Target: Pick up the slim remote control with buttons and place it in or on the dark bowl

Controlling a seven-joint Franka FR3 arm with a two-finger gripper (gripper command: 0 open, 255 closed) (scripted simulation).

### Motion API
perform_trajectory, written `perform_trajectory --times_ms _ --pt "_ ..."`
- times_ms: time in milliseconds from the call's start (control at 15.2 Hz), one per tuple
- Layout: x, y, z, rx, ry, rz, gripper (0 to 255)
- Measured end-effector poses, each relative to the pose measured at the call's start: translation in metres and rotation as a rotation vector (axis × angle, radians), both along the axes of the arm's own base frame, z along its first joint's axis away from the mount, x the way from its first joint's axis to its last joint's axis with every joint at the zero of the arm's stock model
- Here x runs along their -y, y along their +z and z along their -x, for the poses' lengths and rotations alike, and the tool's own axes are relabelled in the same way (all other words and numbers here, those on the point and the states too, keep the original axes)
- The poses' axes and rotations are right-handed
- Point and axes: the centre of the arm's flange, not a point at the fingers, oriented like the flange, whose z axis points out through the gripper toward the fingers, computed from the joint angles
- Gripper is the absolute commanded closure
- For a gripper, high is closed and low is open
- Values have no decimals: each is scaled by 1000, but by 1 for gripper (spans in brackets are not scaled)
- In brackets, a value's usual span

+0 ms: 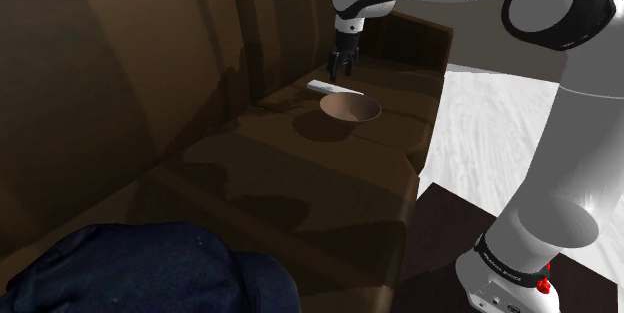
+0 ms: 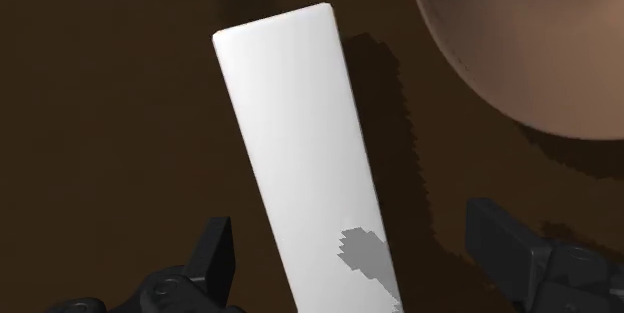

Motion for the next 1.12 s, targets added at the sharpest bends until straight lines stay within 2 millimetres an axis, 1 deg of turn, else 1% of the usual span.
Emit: perform_trajectory --times_ms 132,198,396,660,1056,1122 --pt "2 -10 -19 -4 14 -11 0" --pt "3 -16 -23 -4 18 -13 0" --pt "4 -30 -27 -5 21 -15 0" --pt "2 -51 -28 -5 21 -15 0" --pt "3 -54 -28 -4 21 -15 0" --pt "3 -54 -28 -4 21 -15 255"
